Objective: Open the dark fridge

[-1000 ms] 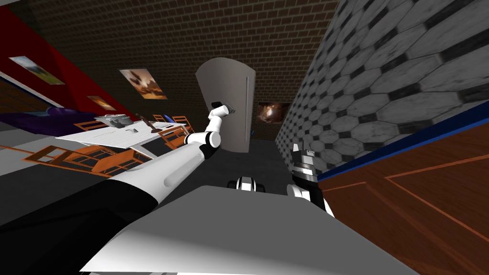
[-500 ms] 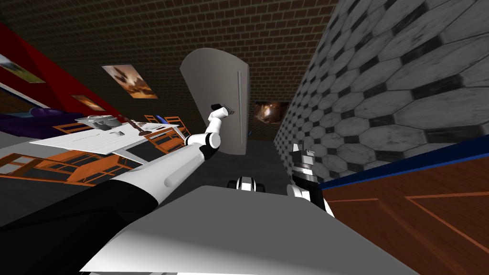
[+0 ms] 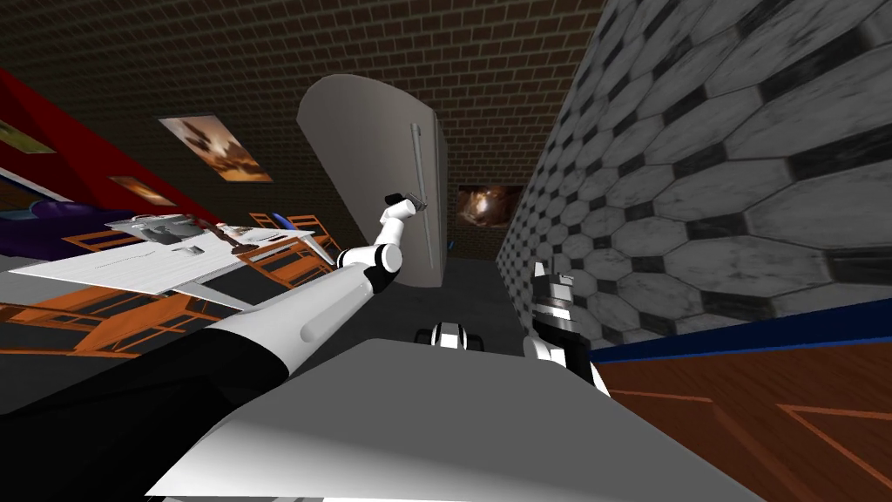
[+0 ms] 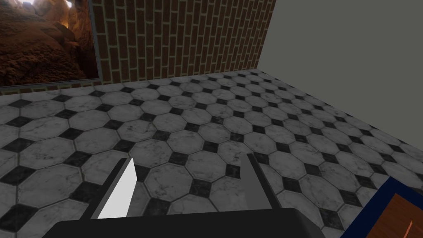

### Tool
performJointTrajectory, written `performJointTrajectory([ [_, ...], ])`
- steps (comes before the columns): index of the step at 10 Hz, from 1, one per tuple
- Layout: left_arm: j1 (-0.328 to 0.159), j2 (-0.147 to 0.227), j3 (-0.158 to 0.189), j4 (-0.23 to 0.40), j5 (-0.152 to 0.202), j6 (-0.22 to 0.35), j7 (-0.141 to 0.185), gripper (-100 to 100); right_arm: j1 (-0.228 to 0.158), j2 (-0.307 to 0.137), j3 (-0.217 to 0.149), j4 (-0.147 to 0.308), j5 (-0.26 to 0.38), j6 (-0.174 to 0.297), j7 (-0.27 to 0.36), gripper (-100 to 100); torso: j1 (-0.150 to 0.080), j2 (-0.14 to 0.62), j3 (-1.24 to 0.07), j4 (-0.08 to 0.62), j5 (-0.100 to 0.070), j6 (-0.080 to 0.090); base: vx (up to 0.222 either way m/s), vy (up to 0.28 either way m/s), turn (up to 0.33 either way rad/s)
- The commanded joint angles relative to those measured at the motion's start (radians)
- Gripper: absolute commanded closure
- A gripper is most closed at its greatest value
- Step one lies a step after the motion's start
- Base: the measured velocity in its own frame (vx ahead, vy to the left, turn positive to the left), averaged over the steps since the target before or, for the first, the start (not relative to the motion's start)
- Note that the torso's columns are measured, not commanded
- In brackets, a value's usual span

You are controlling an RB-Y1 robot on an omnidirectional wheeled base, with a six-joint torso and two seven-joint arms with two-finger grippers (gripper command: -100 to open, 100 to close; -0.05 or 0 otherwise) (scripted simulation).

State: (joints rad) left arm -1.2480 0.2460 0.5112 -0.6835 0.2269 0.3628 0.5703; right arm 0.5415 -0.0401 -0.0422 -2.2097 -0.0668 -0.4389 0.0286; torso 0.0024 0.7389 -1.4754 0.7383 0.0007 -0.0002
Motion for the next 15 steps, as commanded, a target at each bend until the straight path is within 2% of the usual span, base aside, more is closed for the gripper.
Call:
performJointTrajectory([
  [1,0.006,-0.002,0.005,-0.002,-0.001,-0.007,0.004,-100,0.0,0.0,0.0,0.0,0.0,0.0,0.0,0,-0.001,-0.001,-0.001,0.0,0.0,0.0,0.077,-0.061,0.002],
  [3,0.002,0.001,0.006,-0.003,-0.005,-0.003,0.006,-100,0.0,0.0,0.0,0.0,0.0,0.0,0.0,0,0.001,0.0,0.0,0.0,0.0,0.0,0.102,-0.024,-0.008],
  [4,0.001,0.001,0.006,-0.004,-0.005,-0.001,0.006,100,0.0,0.0,0.0,0.0,0.0,0.0,0.0,0,0.0,0.001,0.001,0.0,0.0,0.0,0.013,-0.004,0.003],
  [6,-0.009,-0.033,-0.011,-0.011,0.018,0.008,-0.008,100,-0.001,-0.001,0.0,0.0,0.0,0.0,0.0,0,0.001,0.005,0.003,0.0,-0.002,0.003,-0.133,0.191,-0.1],
  [7,-0.009,-0.033,-0.011,-0.013,0.018,0.008,-0.008,100,-0.001,-0.001,-0.001,0.0,0.0,0.0,0.0,0,0.001,0.01,0.006,0.001,-0.001,0.004,-0.197,0.27,-0.095],
  [8,-0.009,-0.033,-0.011,-0.011,0.018,0.008,-0.008,100,-0.001,-0.001,0.0,0.0,0.0,0.0,0.0,0,0.0,0.005,0.004,0.001,-0.001,0.0,-0.106,0.163,-0.046],
  [9,-0.014,-0.049,-0.02,-0.014,0.03,0.012,-0.016,100,-0.001,0.0,0.0,0.0,0.0,0.0,0.0,0,-0.003,-0.003,-0.002,0.002,-0.001,-0.005,-0.133,0.155,-0.05],
  [10,-0.019,-0.066,-0.029,-0.017,0.041,0.017,-0.023,100,-0.001,0.0,0.0,0.0,0.0,0.0,0.0,0,-0.001,-0.003,-0.002,0.002,-0.001,-0.003,-0.203,0.27,-0.108],
  [11,-0.019,-0.066,-0.029,-0.017,0.041,0.017,-0.023,100,-0.001,-0.001,-0.001,0.0,0.0,0.0,0.0,0,0.003,0.002,0.001,0.003,-0.001,0.0,-0.164,0.246,-0.102],
  [13,-0.029,-0.1,-0.047,-0.024,0.064,0.026,-0.039,100,-0.001,-0.001,0.0,0.0,0.0,0.0,0.0,0,0.001,0.001,0.001,0.003,0.0,-0.004,-0.198,0.24,-0.087],
  [15,-0.029,-0.1,-0.047,-0.024,0.064,0.026,-0.039,100,-0.001,0.0,0.0,0.0,0.0,0.0,0.0,0,-0.002,0.0,0.001,0.003,-0.001,-0.004,-0.136,0.155,-0.046],
])
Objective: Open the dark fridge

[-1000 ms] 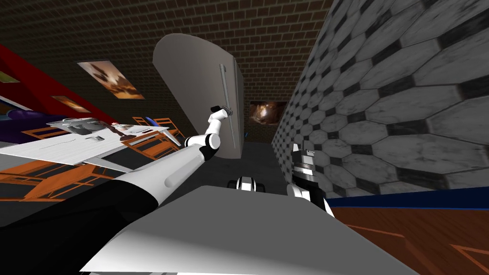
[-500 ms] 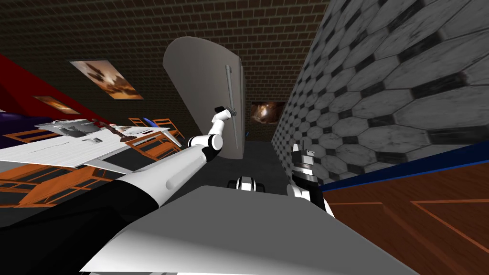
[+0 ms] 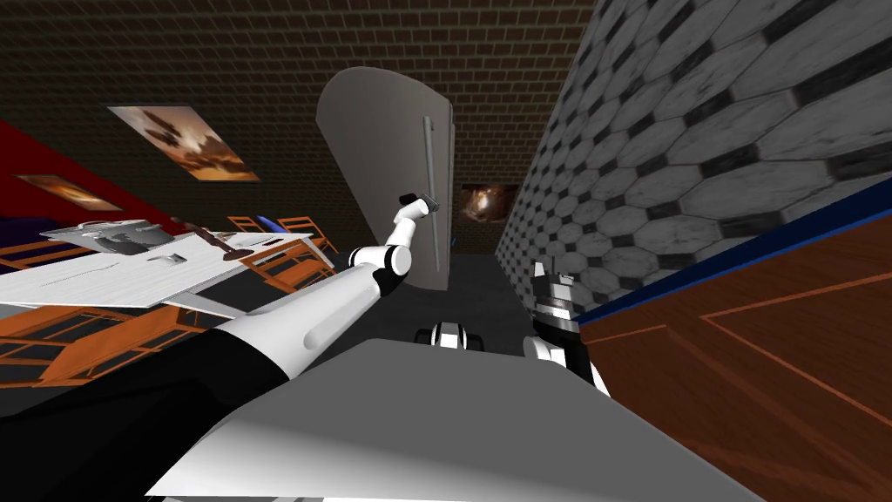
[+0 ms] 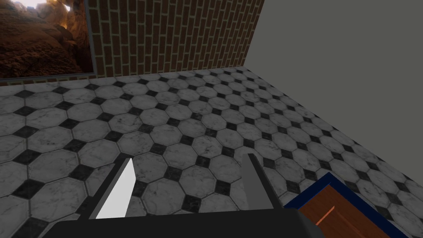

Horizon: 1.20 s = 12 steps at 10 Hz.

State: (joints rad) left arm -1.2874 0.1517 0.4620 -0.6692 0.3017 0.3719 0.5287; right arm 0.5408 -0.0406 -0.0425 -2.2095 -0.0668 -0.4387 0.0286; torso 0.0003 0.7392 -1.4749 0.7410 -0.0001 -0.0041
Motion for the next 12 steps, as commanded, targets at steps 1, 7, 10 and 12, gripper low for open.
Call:
performJointTrajectory([
  [1,0.005,-0.022,-0.007,-0.041,0.001,0.022,-0.005,100,0.0,0.0,0.0,0.0,0.0,0.0,0.0,0,-0.002,-0.005,-0.003,0.001,-0.001,-0.002,-0.113,0.137,-0.042],
  [7,0.006,-0.085,-0.039,-0.061,0.05,0.046,-0.035,100,0.0,0.0,0.0,0.0,0.0,0.0,0.0,0,-0.007,-0.003,-0.002,0.001,-0.002,0.001,-0.162,0.221,-0.088],
  [10,0.004,-0.097,-0.047,-0.067,0.065,0.052,-0.045,100,0.0,0.0,0.0,0.0,0.0,0.0,0.0,0,0.002,-0.001,-0.001,-0.002,-0.001,0.006,-0.104,0.227,-0.092],
  [12,0.001,-0.122,-0.062,-0.078,0.094,0.064,-0.066,100,0.0,0.0,0.0,0.0,0.0,0.0,0.0,0,0.004,-0.001,-0.001,-0.002,0.0,0.002,-0.131,0.28,-0.123],
])
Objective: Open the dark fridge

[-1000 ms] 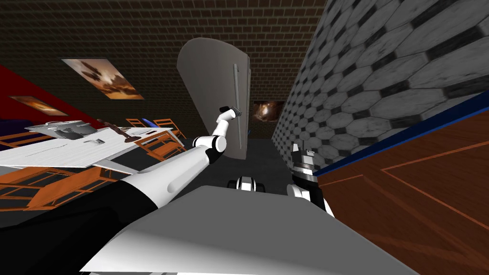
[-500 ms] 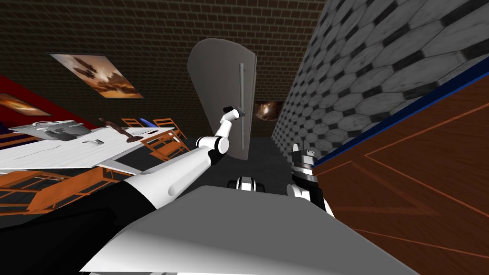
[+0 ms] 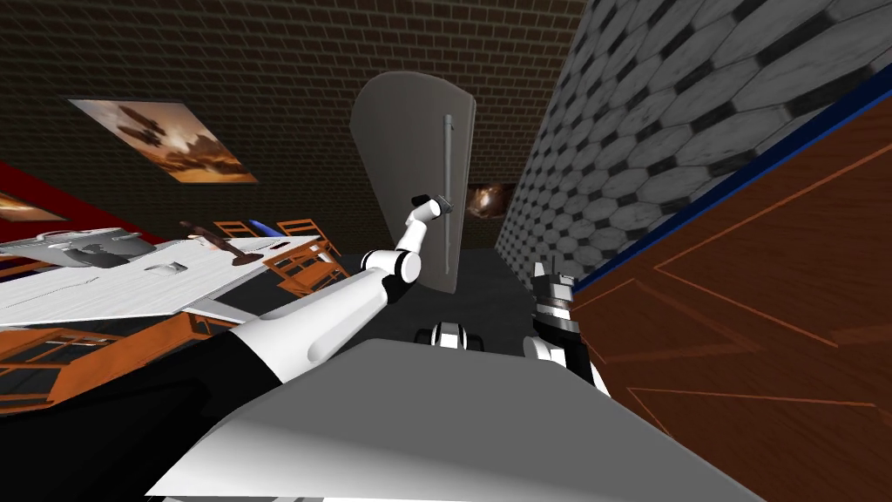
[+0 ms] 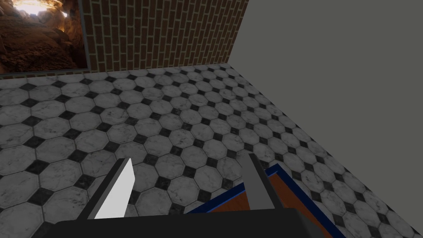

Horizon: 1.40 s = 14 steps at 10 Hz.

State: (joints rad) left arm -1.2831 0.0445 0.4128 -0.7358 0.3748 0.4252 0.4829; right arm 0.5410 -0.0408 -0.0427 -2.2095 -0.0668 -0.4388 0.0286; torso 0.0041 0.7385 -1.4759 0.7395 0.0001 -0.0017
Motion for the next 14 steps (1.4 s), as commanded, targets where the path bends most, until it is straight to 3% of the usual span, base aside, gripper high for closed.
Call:
performJointTrajectory([
  [1,-0.003,-0.015,-0.012,-0.011,0.021,0.011,-0.02,100,0.0,0.0,0.0,0.0,0.0,0.0,0.0,0,-0.001,0.002,0.001,0.0,0.0,0.001,-0.102,0.249,-0.094],
  [9,-0.009,-0.066,-0.042,-0.033,0.079,0.035,-0.061,100,0.0,0.0,0.0,0.0,0.0,0.0,0.0,0,0.001,0.001,0.0,0.001,0.001,0.0,-0.116,0.219,-0.085],
  [11,-0.013,-0.091,-0.057,-0.044,0.108,0.047,-0.082,100,0.0,0.0,0.0,0.0,0.0,0.0,0.0,0,-0.001,0.001,0.001,0.001,0.001,-0.001,-0.164,0.259,-0.105],
  [13,-0.008,-0.091,-0.056,-0.042,0.104,0.05,-0.075,100,0.0,0.0,0.0,0.0,0.0,0.0,0.0,0,-0.004,0.001,0.002,0.002,0.0,0.0,-0.082,0.175,-0.057],
  [14,-0.002,-0.094,-0.065,-0.044,0.127,0.062,-0.089,100,0.0,0.0,0.0,0.0,0.0,0.0,0.0,0,-0.011,-0.004,-0.002,0.002,-0.002,-0.001,-0.052,0.159,-0.136],
])
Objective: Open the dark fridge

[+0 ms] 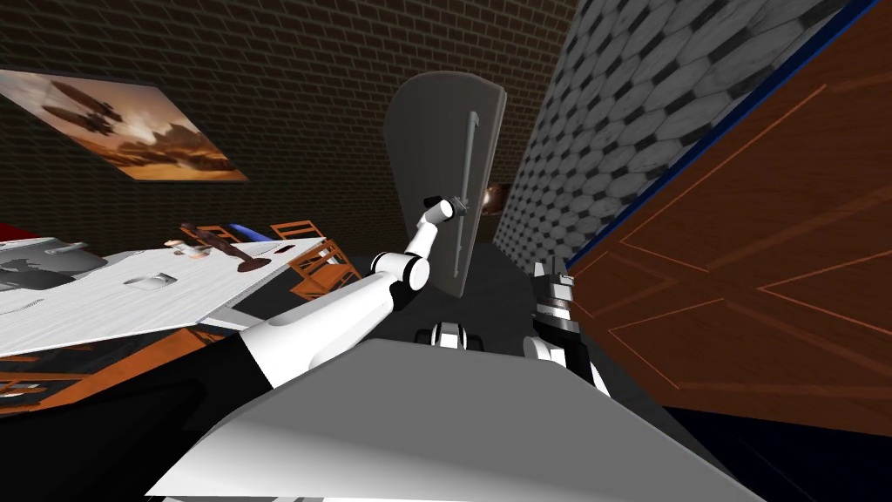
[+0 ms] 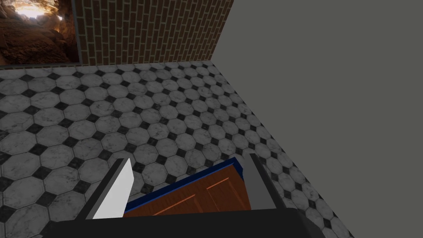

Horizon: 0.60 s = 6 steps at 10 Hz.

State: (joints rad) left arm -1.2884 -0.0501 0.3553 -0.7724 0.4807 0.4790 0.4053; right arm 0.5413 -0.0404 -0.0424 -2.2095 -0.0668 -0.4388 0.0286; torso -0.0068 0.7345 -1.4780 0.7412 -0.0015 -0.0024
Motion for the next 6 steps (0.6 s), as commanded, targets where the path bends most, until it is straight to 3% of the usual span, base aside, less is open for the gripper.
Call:
performJointTrajectory([
  [1,0.003,0.0,-0.008,-0.007,0.021,0.008,-0.011,100,0.0,0.0,0.0,0.0,0.0,0.0,0.0,0,0.004,0.0,0.0,-0.002,0.0,0.004,-0.036,0.188,-0.117],
  [2,0.007,0.001,-0.016,-0.015,0.042,0.017,-0.023,100,0.0,0.0,0.0,0.0,0.0,0.0,0.0,0,0.006,0.001,0.0,-0.002,0.0,0.003,-0.059,0.219,-0.168],
  [3,0.007,0.001,-0.016,-0.015,0.042,0.017,-0.023,100,0.0,0.0,0.0,0.0,0.0,0.0,0.0,0,0.009,0.003,0.001,-0.003,0.001,0.002,-0.072,0.22,-0.103],
  [5,0.013,0.001,-0.032,-0.03,0.085,0.034,-0.046,100,0.0,0.0,0.0,0.0,0.0,0.0,0.0,0,0.015,0.004,0.002,-0.003,0.003,-0.002,-0.126,0.281,-0.168],
  [6,0.013,0.001,-0.032,-0.03,0.085,0.034,-0.046,100,0.0,0.0,0.0,0.0,0.0,0.0,0.0,0,0.014,0.004,0.002,-0.003,0.003,0.0,-0.094,0.233,-0.118],
])
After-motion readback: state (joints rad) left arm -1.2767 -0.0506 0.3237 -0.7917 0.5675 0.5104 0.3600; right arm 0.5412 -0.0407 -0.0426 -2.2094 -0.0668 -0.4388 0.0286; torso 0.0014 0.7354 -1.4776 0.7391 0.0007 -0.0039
